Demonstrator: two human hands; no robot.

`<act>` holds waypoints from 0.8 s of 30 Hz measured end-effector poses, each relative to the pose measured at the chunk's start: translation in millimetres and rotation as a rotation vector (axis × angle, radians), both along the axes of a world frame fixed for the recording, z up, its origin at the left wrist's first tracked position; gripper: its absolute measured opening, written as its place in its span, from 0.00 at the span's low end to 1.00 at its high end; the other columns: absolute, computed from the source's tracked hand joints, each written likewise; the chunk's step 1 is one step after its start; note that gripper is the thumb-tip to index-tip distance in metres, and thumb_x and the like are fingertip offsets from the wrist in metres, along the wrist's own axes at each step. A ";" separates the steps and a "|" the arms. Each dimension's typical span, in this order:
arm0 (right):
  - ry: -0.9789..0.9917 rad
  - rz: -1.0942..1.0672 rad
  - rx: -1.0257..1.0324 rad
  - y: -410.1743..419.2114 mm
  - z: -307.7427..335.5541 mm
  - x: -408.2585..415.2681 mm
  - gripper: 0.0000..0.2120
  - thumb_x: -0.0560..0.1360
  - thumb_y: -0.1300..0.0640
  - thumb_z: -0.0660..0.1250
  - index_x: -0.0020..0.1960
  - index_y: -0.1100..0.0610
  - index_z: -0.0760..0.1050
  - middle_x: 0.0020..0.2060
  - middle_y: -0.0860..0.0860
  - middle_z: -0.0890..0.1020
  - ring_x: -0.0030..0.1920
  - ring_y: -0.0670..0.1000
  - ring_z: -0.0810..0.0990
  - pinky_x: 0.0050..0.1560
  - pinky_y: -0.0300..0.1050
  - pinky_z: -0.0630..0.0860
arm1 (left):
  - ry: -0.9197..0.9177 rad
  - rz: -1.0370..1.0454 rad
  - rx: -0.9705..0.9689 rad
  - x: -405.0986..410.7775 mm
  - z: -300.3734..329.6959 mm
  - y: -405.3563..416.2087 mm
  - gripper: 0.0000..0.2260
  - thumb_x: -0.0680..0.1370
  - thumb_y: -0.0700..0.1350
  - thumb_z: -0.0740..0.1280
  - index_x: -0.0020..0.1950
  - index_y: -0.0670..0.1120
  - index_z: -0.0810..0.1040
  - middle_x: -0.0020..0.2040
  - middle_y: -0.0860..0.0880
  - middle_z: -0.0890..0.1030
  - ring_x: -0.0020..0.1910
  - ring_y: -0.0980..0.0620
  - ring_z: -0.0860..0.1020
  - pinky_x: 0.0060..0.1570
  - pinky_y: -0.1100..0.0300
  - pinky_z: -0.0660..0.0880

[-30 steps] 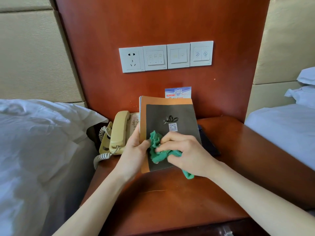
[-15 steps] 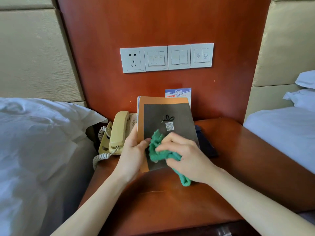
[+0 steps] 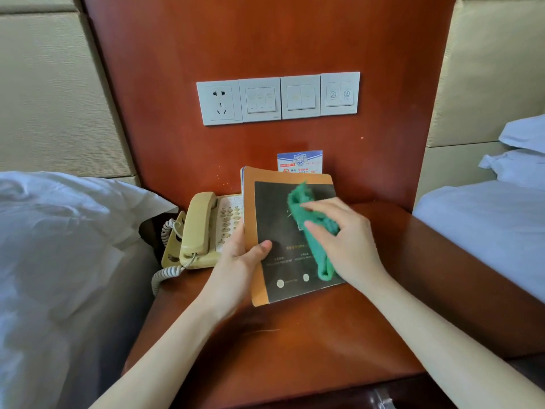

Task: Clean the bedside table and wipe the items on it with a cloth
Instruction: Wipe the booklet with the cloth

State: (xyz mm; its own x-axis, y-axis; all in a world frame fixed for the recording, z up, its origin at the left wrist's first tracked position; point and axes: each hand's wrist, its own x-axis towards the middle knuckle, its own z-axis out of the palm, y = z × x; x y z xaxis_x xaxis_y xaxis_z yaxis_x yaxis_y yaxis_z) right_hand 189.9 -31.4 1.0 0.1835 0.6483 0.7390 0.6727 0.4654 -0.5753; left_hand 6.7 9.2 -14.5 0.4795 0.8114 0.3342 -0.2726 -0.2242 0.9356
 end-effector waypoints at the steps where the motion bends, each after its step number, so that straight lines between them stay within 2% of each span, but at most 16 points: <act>1: -0.040 0.086 -0.017 -2.3 -1.2 -9.3 0.14 0.73 0.63 0.70 0.58 0.54 0.80 0.51 0.41 0.79 0.54 0.35 0.76 0.52 0.26 0.72 | 0.005 0.006 0.006 -0.7 0.7 -0.5 0.18 0.81 0.33 0.58 0.67 0.49 0.71 0.58 0.47 0.83 0.55 0.47 0.82 0.47 0.58 0.80; 4: -0.111 0.254 -0.150 -7.0 -3.9 -23.0 0.13 0.72 0.62 0.71 0.54 0.50 0.82 0.48 0.36 0.79 0.52 0.34 0.76 0.49 0.24 0.71 | 0.033 0.076 0.033 -4.1 2.0 -0.3 0.18 0.81 0.32 0.57 0.66 0.48 0.73 0.58 0.47 0.83 0.57 0.46 0.81 0.53 0.54 0.79; 6: -0.116 0.257 -0.225 -8.4 -2.9 -20.3 0.11 0.70 0.62 0.70 0.48 0.48 0.82 0.44 0.37 0.81 0.47 0.37 0.78 0.45 0.26 0.72 | 0.033 0.104 0.013 -4.3 2.7 -0.5 0.17 0.81 0.33 0.57 0.66 0.49 0.73 0.57 0.47 0.83 0.57 0.45 0.81 0.54 0.51 0.79; 8: -0.099 0.165 -0.262 -8.7 -1.4 -12.6 0.09 0.69 0.62 0.69 0.40 0.48 0.79 0.37 0.40 0.80 0.40 0.41 0.78 0.37 0.29 0.73 | 0.018 0.096 -0.035 -3.9 3.2 -0.5 0.17 0.81 0.34 0.58 0.66 0.49 0.73 0.57 0.47 0.83 0.56 0.45 0.81 0.51 0.51 0.80; 10: -0.089 0.019 -0.283 -6.0 -0.9 1.6 0.08 0.69 0.62 0.67 0.34 0.51 0.75 0.30 0.45 0.78 0.32 0.45 0.75 0.29 0.34 0.69 | -0.015 0.069 -0.075 -4.7 3.5 0.3 0.17 0.81 0.35 0.58 0.67 0.49 0.72 0.58 0.46 0.83 0.55 0.44 0.82 0.48 0.52 0.81; 12: -0.057 -0.144 -0.326 -1.8 -0.3 19.3 0.08 0.70 0.60 0.65 0.33 0.53 0.73 0.29 0.46 0.77 0.37 0.46 0.73 0.32 0.41 0.67 | -0.042 0.046 -0.075 -6.2 3.5 1.0 0.18 0.81 0.34 0.58 0.69 0.48 0.71 0.59 0.45 0.82 0.55 0.43 0.82 0.47 0.51 0.81; 14: 0.012 -0.266 -0.323 3.7 -0.5 34.5 0.08 0.72 0.59 0.64 0.34 0.54 0.74 0.32 0.46 0.77 0.43 0.53 0.72 0.38 0.45 0.65 | -0.047 0.029 -0.066 -7.1 4.0 1.1 0.18 0.81 0.34 0.58 0.69 0.47 0.71 0.59 0.44 0.82 0.55 0.43 0.82 0.47 0.51 0.81; 17: 0.096 -0.370 -0.231 11.8 -0.5 44.7 0.09 0.74 0.60 0.63 0.35 0.55 0.70 0.31 0.47 0.75 0.41 0.54 0.72 0.34 0.43 0.66 | -0.043 0.011 -0.060 -7.4 3.7 1.7 0.18 0.81 0.34 0.58 0.69 0.46 0.71 0.59 0.44 0.82 0.55 0.43 0.82 0.47 0.52 0.80; 19: 0.183 -0.383 -0.133 15.7 1.9 48.0 0.10 0.75 0.63 0.63 0.35 0.56 0.68 0.30 0.46 0.73 0.33 0.48 0.72 0.27 0.33 0.66 | -0.025 0.010 -0.048 -6.9 2.9 1.9 0.17 0.81 0.34 0.57 0.67 0.47 0.72 0.59 0.44 0.82 0.55 0.43 0.82 0.47 0.52 0.80; 20: 0.237 -0.376 -0.081 16.9 4.6 48.9 0.10 0.75 0.64 0.63 0.36 0.56 0.68 0.30 0.45 0.73 0.32 0.46 0.72 0.27 0.30 0.66 | -0.015 0.012 -0.044 -6.4 2.4 1.6 0.17 0.81 0.34 0.57 0.66 0.48 0.73 0.59 0.44 0.82 0.56 0.43 0.82 0.48 0.51 0.80; 21: 0.300 -0.362 -0.024 18.5 7.4 50.1 0.08 0.75 0.65 0.63 0.38 0.57 0.70 0.32 0.46 0.75 0.33 0.45 0.74 0.31 0.31 0.70 | 0.000 0.014 -0.038 -5.5 2.2 1.0 0.17 0.81 0.34 0.57 0.66 0.48 0.74 0.59 0.44 0.82 0.56 0.43 0.81 0.51 0.49 0.80; 23: 0.412 -0.322 0.066 22.2 12.3 53.7 0.03 0.76 0.64 0.63 0.48 0.60 0.74 0.42 0.52 0.80 0.45 0.51 0.79 0.46 0.47 0.78 | 0.041 0.015 -0.021 -3.7 2.0 -0.7 0.17 0.81 0.34 0.57 0.65 0.49 0.75 0.59 0.45 0.82 0.58 0.42 0.81 0.56 0.45 0.78; 24: 0.450 -0.300 0.093 22.9 14.7 55.2 0.06 0.77 0.64 0.63 0.53 0.61 0.75 0.48 0.54 0.80 0.50 0.53 0.79 0.52 0.53 0.78 | 0.060 0.014 -0.012 -3.1 2.0 -1.4 0.17 0.81 0.34 0.58 0.64 0.50 0.75 0.59 0.45 0.82 0.58 0.43 0.80 0.58 0.44 0.77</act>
